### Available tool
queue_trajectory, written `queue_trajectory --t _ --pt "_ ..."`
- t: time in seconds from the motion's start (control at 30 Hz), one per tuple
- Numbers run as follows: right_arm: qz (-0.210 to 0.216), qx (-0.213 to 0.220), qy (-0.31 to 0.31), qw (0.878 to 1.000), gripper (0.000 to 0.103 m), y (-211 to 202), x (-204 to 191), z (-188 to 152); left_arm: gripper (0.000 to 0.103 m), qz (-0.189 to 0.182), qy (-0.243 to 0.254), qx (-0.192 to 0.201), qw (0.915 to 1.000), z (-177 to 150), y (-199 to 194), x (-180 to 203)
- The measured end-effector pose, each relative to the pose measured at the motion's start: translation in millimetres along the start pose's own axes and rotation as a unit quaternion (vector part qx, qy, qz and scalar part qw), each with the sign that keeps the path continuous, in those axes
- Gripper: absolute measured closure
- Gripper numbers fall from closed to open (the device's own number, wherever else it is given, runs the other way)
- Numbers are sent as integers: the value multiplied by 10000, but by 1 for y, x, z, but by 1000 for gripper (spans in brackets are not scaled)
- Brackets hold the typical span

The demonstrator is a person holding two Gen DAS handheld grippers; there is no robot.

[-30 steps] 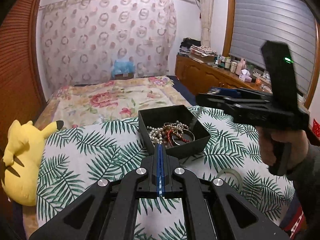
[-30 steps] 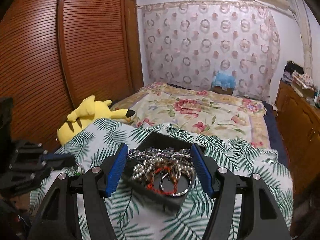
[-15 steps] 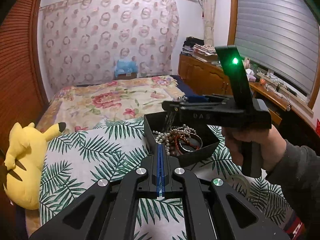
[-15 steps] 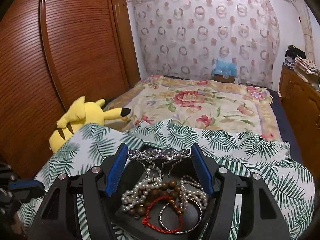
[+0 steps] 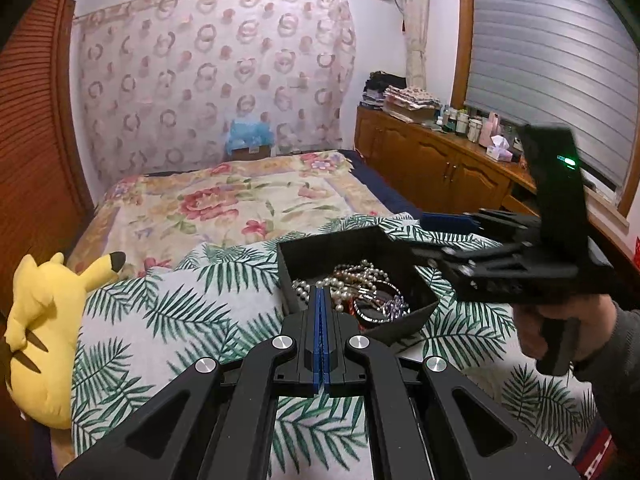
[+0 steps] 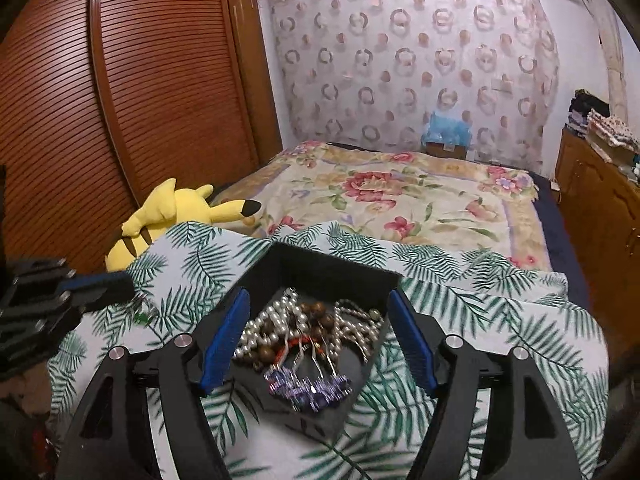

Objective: Organize jewelry
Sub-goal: 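Lower the green pendant into the black box and open the left gripper, then grasp the pale jade bangle rim with the right gripper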

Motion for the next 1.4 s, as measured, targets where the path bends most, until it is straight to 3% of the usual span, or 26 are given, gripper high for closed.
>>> queue_trajectory --t 0.4,0.63,0.93,1.03,1.2,1.4 --pt "-330 -160 -59 9993 29 -23 27 -46 103 32 193 -223 9996 23 49 18" --pt "-311 -238 32 9992 29 -34 36 -68 102 25 85 -289 9995 22 54 19" --pt "-184 -529 -59 9984 30 -52 25 -110 68 13 143 -300 9994 -10 30 30" --pt "-143 -745 -155 9970 39 -53 18 -126 62 -20 151 -334 9993 -27 20 34" --pt "-133 -1021 -332 9941 57 -54 9 -148 41 -26 117 -369 9992 -49 9 39" --pt "-225 -1243 -513 9907 72 -49 4 -159 33 5 114 -501 9987 -70 8 43"
Point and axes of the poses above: each gripper's, at about its wrist camera, not at the fingertips, and y roughly the way its jaws point, x to its right, z to its top, the point moved 6 cm from there along y, roughly the way its jaws point, and after that the axes turned 12 degrees about -z, right-handed, at the moved point
